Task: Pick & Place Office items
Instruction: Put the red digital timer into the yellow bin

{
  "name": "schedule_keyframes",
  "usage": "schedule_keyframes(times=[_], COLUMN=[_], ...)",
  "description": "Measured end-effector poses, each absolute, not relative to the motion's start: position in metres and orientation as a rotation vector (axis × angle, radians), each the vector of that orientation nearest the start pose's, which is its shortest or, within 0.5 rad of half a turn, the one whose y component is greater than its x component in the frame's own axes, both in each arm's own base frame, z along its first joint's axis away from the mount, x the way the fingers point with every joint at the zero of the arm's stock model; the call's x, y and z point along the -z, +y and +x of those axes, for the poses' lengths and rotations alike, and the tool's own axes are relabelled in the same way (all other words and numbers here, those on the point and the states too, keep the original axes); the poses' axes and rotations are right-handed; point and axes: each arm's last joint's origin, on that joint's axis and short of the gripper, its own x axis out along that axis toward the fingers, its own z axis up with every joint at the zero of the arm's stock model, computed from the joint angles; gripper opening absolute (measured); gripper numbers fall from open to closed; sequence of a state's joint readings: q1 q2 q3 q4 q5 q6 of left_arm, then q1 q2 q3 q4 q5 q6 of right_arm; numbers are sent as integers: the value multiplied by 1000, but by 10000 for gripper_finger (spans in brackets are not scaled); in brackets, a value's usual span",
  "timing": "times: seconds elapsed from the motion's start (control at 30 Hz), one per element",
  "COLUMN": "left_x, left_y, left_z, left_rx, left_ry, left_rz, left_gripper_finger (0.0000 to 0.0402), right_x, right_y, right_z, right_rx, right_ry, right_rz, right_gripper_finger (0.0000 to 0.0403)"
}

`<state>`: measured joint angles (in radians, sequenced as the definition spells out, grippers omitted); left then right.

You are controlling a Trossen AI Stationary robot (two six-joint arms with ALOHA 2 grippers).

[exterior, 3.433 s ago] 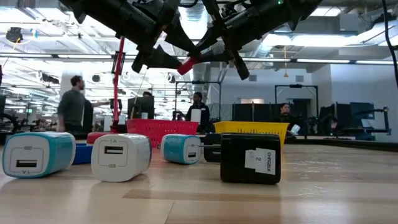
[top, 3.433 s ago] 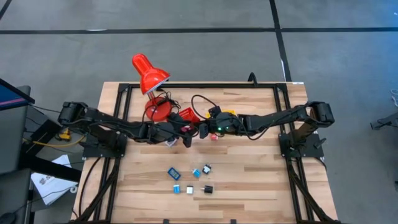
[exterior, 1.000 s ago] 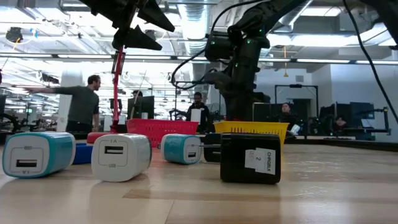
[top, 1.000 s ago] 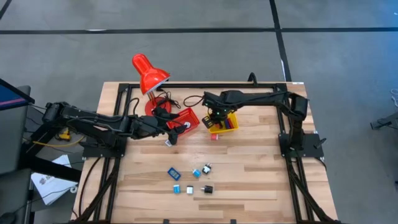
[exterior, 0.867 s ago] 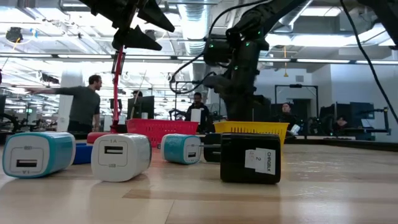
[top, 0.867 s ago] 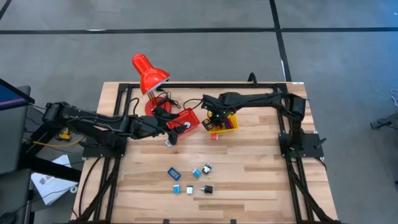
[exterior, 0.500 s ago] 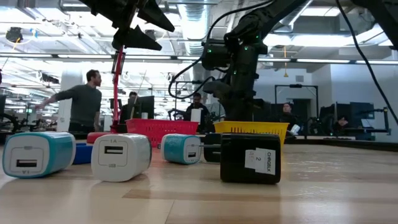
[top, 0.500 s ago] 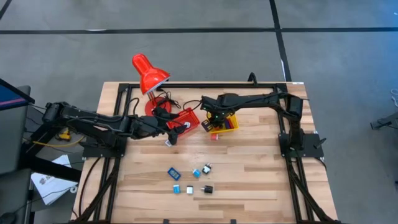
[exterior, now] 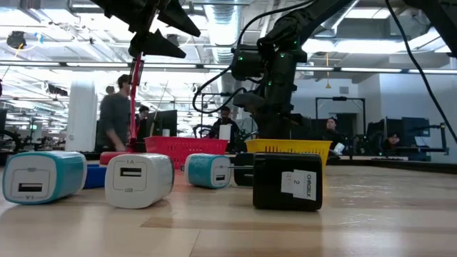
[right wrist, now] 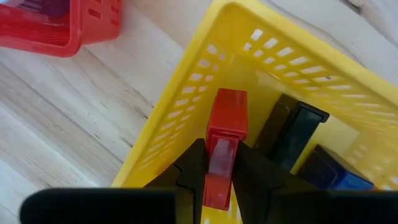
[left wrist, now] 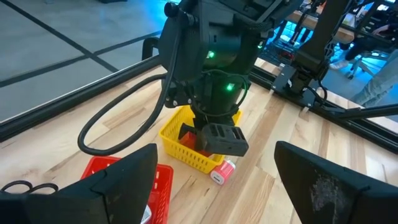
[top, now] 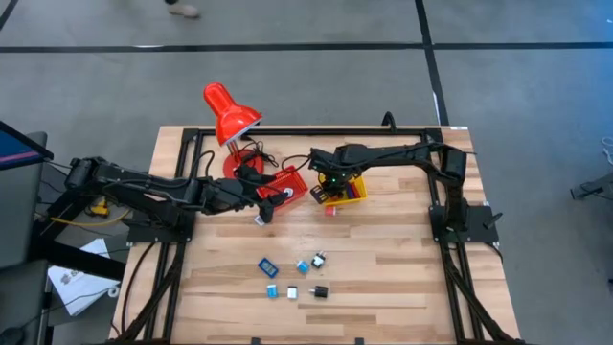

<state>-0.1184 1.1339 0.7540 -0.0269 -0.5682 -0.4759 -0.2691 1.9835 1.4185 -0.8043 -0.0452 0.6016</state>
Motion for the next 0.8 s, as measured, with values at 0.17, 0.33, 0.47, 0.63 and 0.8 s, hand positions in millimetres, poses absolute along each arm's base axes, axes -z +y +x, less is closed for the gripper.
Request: schedule_keyframes(times=[0.17,0.33,0.47,0.63,0.8], left_x=[-271,-271,-271,-271,-271], left_y=[-13,-13,-13,-13,-13], left_z=[243,243,243,243,243], left_rx=[-524,-524,-524,-524,-524], left_ry=[272,272,272,272,272], left_rz=[-324,-324,-324,-324,-324], left_gripper_finger=[318,318,318,318,318], right_x=[-170,-170,-170,-170,-170], right_y=[-101,-101,-101,-101,-101], right_z=[371,371,371,371,372], right_rx=[594,594,594,592,591], right_ry=[1269,1269,1269,1265,1256], right_rz=[715,715,715,714,714], right_gripper_finger=[62,63,63,63,63])
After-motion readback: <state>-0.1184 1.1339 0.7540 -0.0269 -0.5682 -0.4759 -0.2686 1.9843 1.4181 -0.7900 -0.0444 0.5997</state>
